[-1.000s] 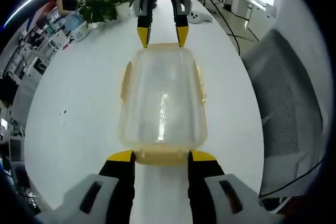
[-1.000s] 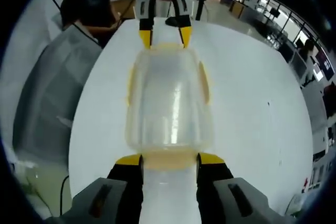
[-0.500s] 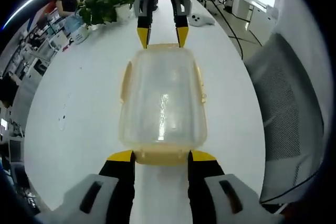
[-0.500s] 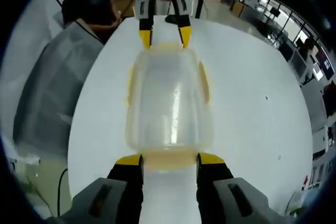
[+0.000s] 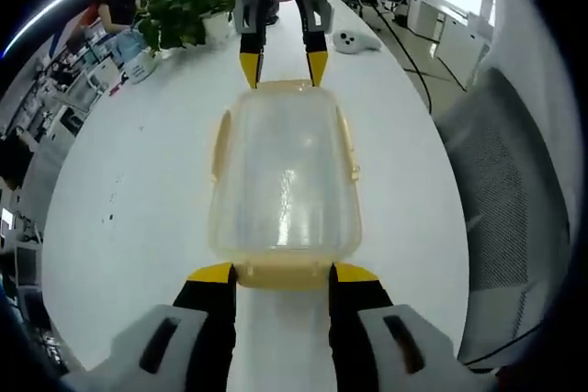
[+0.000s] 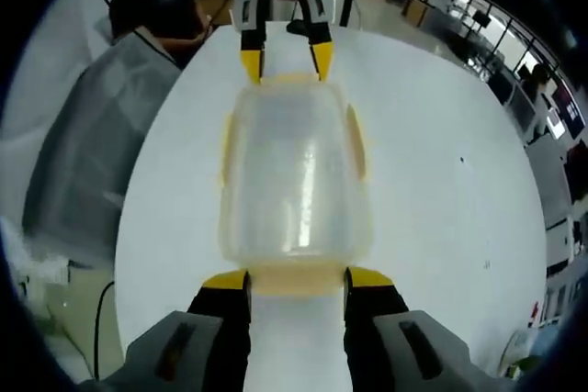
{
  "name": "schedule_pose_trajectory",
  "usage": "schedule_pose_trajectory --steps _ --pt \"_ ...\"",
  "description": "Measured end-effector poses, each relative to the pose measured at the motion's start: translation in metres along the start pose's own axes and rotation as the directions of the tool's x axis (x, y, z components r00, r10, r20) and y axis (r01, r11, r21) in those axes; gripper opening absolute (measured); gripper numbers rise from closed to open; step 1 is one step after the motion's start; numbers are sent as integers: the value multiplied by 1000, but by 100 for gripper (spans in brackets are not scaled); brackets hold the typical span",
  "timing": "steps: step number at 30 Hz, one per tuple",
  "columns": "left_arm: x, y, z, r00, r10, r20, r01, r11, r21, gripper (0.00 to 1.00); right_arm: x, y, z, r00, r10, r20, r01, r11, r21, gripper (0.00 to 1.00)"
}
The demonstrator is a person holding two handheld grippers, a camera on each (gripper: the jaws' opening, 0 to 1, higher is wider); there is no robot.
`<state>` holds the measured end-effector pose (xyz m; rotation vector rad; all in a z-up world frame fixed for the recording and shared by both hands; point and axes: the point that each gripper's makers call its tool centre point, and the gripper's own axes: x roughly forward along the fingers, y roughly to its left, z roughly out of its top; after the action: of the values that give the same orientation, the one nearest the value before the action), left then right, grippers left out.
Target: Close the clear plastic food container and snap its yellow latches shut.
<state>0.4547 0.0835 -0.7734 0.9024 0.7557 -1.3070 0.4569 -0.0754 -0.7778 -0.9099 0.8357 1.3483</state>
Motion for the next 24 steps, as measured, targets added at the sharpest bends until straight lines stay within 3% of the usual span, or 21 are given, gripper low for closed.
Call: schedule_pose_trajectory --steps 24 --pt "13 3 -3 1000 -26 10 26 1000 -4 39 8 -2 -9 1000 25 2 -25 999 28 38"
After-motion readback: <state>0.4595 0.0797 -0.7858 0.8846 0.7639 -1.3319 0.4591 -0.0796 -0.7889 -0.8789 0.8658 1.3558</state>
